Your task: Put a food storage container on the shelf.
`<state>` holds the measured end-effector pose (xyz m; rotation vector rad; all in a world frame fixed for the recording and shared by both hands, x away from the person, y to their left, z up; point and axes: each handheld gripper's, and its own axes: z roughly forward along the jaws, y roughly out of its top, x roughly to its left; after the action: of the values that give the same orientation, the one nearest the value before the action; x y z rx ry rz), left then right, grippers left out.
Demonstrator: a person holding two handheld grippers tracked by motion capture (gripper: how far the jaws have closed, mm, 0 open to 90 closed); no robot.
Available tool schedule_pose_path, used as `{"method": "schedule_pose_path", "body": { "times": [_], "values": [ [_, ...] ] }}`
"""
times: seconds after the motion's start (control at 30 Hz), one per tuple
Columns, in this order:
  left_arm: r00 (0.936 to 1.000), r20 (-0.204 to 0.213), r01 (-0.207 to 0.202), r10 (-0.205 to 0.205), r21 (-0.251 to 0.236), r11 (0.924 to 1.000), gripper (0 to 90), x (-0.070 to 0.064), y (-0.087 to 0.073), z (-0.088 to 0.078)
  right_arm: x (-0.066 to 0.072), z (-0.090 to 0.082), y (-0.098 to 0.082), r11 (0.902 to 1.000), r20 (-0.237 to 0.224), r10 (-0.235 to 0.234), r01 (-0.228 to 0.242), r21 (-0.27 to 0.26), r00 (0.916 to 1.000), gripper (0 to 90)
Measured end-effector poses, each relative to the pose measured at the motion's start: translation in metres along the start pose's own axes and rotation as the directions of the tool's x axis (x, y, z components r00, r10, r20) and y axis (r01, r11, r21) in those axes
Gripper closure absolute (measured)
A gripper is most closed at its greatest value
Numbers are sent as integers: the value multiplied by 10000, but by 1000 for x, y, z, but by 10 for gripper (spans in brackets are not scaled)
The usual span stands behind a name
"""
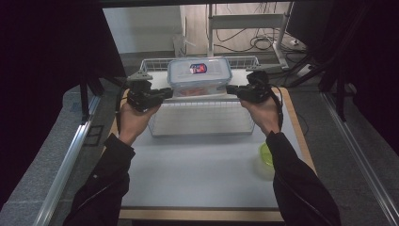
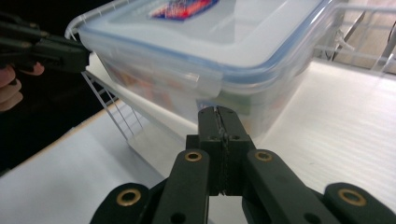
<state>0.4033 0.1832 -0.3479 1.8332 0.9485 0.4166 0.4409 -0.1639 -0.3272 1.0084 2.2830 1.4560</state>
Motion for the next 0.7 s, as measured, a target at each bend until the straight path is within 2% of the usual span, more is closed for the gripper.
{"method": "schedule_pose_path", "body": {
  "times": [0.07, 0.17, 0.33, 0.43, 0.5, 0.63, 0.7],
  "values": [
    [9998, -117, 188, -189, -107, 9998, 822, 1, 1, 5, 1, 7, -1, 9999, -22, -3, 3, 119, 10000, 894],
    [9991, -365, 205, -206, -30, 9998, 822, 3, 3, 9, -1, 12, 1, 9999, 62, 103, -104, 129, 9999, 894],
    [9981, -445, 439, -437, 27, 9990, 821, 8, 6, 13, -6, 15, 3, 9990, 79, 432, -433, 76, 9990, 895],
    [9973, -487, 553, -551, 31, 9985, 818, 11, 7, 15, -9, 18, 5, 9987, 248, 495, -498, 121, 9985, 894],
    [9971, -522, 558, -556, 22, 9984, 818, 11, 8, 15, -8, 19, 6, 9982, 152, 582, -584, 109, 9982, 892],
    [9974, -427, 579, -584, -128, 9982, 812, 9, 7, 12, -3, 19, 2, 9992, 5, 395, -395, 116, 9992, 866],
    [9984, -357, 434, -437, -98, 9990, 804, 5, 6, 10, 0, 18, -1, 9995, -23, 291, -291, 129, 9996, 840]
  ]
}}
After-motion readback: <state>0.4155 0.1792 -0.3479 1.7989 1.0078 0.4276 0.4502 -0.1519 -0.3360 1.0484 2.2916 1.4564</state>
